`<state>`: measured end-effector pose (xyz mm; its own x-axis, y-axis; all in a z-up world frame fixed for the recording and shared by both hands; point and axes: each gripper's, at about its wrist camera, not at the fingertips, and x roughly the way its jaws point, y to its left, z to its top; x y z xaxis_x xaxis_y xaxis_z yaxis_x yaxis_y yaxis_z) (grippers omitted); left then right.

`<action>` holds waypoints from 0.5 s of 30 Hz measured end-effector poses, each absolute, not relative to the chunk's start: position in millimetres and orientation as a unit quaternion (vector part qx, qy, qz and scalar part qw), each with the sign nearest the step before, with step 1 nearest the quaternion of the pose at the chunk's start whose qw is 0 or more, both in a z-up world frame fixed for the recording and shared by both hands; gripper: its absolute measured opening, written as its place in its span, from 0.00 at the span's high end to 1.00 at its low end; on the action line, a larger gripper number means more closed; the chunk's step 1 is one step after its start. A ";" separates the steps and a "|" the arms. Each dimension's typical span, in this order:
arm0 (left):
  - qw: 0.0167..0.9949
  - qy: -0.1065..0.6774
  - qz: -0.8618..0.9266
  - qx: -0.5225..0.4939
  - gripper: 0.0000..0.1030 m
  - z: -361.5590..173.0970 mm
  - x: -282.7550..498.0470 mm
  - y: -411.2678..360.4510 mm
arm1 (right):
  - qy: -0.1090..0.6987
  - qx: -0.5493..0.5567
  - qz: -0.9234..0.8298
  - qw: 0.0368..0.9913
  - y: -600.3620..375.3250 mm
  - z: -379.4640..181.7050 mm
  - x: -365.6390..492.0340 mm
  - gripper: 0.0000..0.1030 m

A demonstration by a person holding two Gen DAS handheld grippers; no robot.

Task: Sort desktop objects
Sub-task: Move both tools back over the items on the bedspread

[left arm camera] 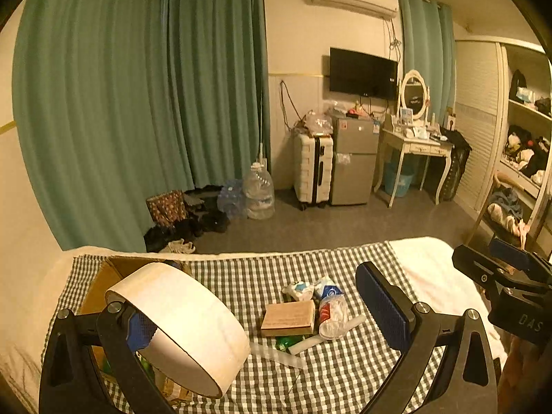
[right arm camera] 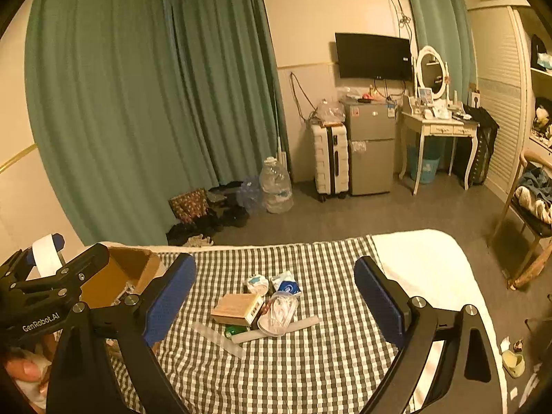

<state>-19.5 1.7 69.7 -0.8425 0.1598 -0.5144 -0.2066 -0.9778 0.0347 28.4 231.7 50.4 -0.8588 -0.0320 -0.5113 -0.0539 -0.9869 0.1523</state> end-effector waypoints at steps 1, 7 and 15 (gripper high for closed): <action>0.096 0.045 0.958 -0.267 0.00 65.5 -21.4 1.5 | 0.082 -0.269 0.960 0.006 232.3 46.9 25.5 0.09; 0.103 0.054 0.951 -0.288 0.00 36.5 -41.7 8.4 | 0.090 -0.296 0.951 0.011 234.1 18.5 0.6 0.09; 0.099 0.058 0.941 -0.318 0.00 -10.7 -76.8 14.4 | 0.087 -0.337 0.937 0.022 241.1 -27.7 -27.9 0.09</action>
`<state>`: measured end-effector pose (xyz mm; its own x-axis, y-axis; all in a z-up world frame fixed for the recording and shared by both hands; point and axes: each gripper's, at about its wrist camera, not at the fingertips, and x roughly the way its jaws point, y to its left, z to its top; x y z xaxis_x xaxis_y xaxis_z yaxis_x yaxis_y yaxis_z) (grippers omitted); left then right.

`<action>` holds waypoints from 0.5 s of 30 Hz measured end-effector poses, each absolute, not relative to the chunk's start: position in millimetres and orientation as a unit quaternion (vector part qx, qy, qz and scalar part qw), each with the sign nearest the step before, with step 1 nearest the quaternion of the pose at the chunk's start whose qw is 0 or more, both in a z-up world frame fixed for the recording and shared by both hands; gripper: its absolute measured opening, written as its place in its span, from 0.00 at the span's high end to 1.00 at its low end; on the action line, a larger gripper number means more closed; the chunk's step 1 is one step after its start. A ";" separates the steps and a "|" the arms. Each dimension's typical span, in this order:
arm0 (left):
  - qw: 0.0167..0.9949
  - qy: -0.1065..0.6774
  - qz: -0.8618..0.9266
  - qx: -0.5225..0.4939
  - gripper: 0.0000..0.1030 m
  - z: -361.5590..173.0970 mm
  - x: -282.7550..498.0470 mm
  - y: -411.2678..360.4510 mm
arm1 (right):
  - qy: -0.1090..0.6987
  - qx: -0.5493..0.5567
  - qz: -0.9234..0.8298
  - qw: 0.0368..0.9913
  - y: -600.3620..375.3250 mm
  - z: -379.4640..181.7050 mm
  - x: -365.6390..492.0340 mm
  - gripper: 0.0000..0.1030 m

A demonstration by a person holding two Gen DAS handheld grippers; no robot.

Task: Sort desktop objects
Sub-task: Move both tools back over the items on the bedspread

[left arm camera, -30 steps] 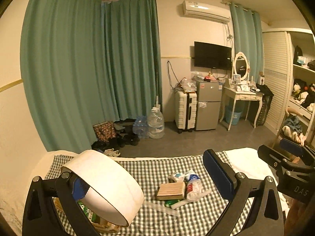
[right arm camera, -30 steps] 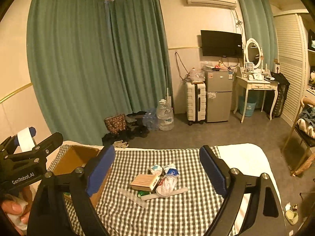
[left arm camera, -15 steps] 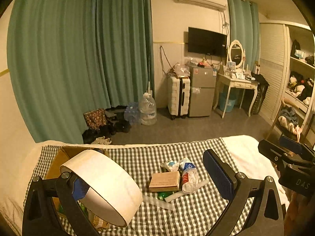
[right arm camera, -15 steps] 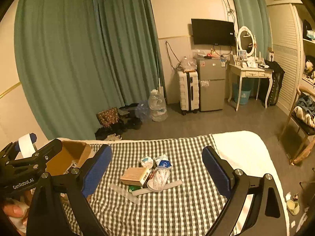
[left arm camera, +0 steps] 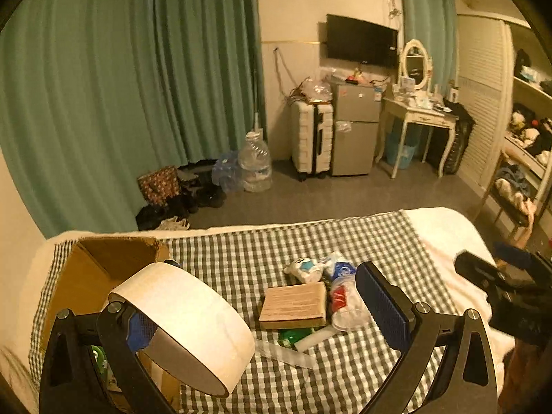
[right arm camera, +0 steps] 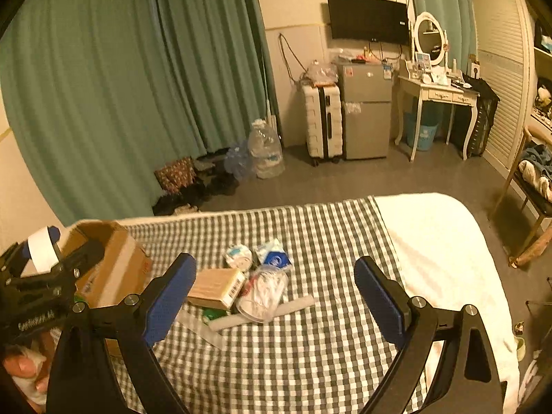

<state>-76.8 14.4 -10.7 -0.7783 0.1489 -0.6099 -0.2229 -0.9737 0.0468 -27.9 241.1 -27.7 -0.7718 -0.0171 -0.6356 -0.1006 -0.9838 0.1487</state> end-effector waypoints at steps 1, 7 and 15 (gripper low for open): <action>0.103 0.054 0.939 -0.325 0.00 -16.9 -81.6 14.1 | 0.088 -0.341 0.936 0.022 239.9 -32.6 -30.5 0.09; 0.114 0.069 0.924 -0.359 0.00 -57.2 -104.2 18.7 | 0.094 -0.377 0.921 0.020 240.0 -74.9 -50.8 0.09; 0.131 0.107 0.908 -0.383 0.00 -107.1 -122.7 26.9 | 0.099 -0.404 0.909 0.016 231.3 -115.9 -84.4 0.09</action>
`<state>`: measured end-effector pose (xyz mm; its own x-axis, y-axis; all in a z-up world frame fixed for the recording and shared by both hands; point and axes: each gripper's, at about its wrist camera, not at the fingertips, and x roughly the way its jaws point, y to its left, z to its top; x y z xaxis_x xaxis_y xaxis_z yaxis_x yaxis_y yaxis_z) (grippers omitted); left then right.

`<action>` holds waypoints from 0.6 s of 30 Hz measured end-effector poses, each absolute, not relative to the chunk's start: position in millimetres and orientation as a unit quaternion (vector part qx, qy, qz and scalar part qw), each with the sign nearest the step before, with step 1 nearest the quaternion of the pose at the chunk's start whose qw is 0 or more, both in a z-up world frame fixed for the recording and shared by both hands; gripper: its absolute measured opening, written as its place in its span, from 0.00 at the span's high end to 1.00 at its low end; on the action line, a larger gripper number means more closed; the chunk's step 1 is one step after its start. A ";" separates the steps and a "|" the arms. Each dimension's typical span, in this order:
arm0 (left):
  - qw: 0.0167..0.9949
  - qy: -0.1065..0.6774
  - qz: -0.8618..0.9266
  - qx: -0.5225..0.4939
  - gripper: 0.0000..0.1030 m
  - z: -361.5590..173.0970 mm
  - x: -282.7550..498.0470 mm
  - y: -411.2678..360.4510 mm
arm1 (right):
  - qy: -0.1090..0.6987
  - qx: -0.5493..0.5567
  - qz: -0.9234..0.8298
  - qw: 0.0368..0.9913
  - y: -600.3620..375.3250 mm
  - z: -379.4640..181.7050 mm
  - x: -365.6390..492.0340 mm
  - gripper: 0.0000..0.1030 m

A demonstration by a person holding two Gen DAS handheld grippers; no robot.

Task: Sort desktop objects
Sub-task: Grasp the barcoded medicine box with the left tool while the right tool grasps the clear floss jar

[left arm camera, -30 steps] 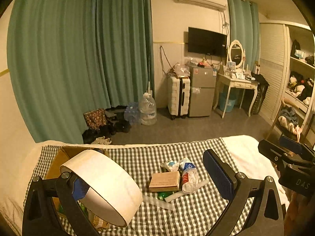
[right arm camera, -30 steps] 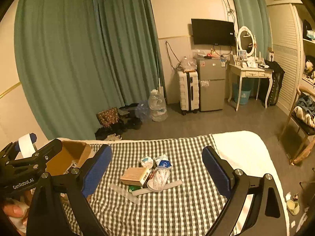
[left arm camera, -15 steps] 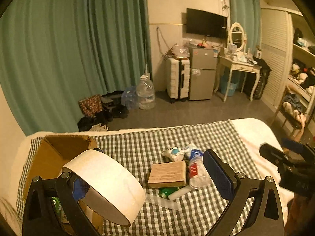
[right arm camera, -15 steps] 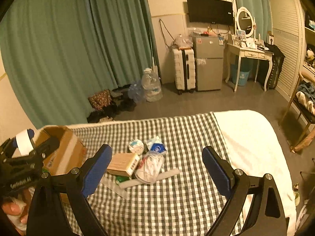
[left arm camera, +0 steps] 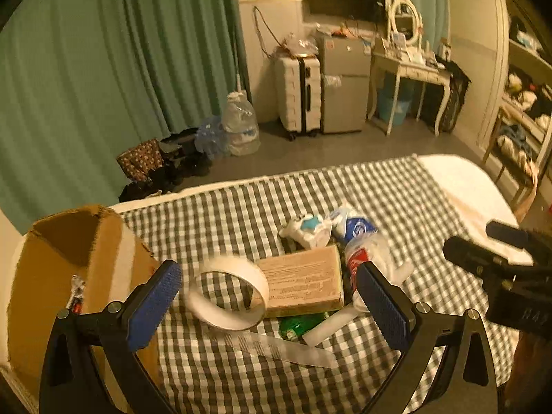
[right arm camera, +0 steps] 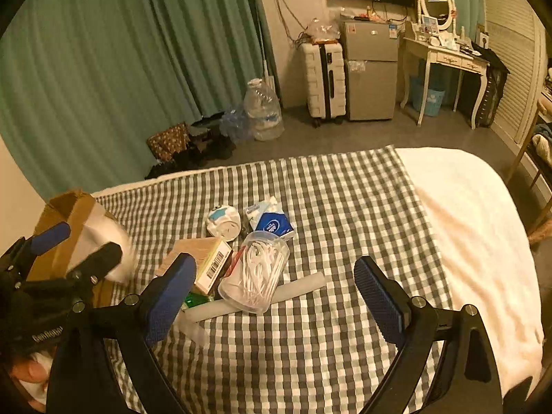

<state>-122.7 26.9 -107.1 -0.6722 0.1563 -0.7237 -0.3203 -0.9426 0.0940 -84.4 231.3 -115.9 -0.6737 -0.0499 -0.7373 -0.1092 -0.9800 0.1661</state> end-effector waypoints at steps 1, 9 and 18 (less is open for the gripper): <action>0.136 0.109 0.905 -0.387 0.00 -112.1 -125.5 27.8 | 0.097 -0.406 0.909 0.016 230.9 -118.9 -88.4 0.09; 0.178 0.110 0.882 -0.421 0.00 -156.8 -144.7 35.4 | 0.102 -0.422 0.901 0.016 235.0 -148.7 -120.2 0.09; 0.186 0.039 0.860 -0.474 0.00 -196.6 -173.9 19.9 | 0.111 -0.439 0.892 0.010 225.0 -178.5 -143.8 0.09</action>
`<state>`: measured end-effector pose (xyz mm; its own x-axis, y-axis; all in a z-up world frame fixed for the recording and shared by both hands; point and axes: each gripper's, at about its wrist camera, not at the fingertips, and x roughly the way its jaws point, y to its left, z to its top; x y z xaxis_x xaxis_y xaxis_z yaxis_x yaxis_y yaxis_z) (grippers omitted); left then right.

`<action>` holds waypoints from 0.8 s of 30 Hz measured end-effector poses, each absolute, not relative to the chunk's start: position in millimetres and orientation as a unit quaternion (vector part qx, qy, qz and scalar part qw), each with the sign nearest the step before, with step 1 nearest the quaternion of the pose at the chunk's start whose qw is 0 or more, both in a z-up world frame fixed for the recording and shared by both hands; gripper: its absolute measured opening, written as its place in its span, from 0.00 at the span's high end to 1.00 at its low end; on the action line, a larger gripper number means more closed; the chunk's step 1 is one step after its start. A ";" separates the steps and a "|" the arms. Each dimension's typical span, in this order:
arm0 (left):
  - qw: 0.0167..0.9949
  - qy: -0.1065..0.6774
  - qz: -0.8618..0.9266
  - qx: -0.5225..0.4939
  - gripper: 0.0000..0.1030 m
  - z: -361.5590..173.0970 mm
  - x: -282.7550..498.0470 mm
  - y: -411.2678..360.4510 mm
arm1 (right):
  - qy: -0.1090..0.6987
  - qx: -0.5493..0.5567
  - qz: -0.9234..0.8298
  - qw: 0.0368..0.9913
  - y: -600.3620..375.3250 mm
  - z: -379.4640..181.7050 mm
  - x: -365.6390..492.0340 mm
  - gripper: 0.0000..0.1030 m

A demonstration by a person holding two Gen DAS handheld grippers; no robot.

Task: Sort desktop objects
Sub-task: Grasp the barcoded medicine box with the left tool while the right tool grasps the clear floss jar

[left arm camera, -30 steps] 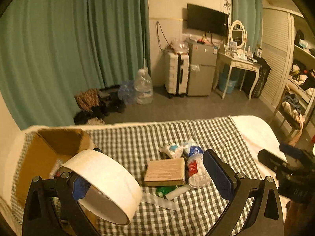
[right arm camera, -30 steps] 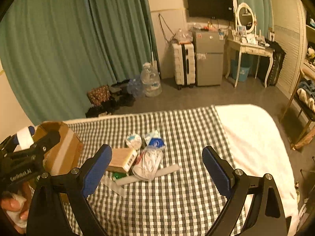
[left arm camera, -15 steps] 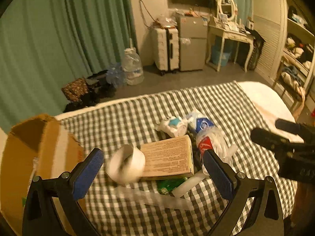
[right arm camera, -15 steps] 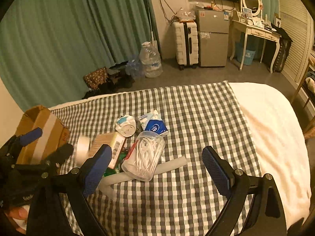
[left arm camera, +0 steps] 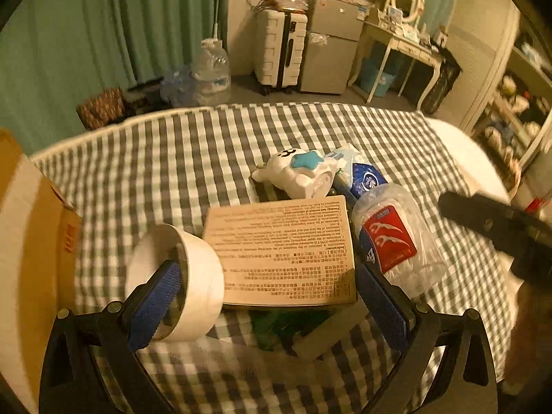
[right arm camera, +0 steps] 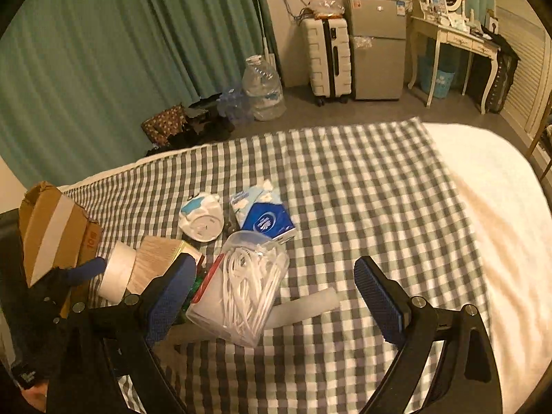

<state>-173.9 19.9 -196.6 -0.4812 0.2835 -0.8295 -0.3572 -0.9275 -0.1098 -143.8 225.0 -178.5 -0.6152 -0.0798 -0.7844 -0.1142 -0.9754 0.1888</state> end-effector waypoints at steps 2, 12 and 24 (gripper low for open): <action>0.192 0.021 0.857 -0.478 0.00 -202.5 -179.0 16.4 | 0.108 -0.448 0.887 0.004 219.7 -188.3 -146.6 0.09; 0.168 0.097 0.862 -0.468 0.00 -227.5 -176.1 38.4 | 0.121 -0.475 0.871 -0.022 211.9 -215.9 -153.7 0.09; 0.209 0.111 0.882 -0.407 0.39 -202.7 -156.6 34.2 | 0.125 -0.489 0.861 -0.063 192.9 -226.4 -159.4 0.28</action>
<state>-156.6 34.2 -202.7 -0.5806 0.2792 -0.7648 -0.4599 -0.8876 0.0250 -159.4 192.9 -226.4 -0.5130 -0.2307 -0.8268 -0.0139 -0.9609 0.2767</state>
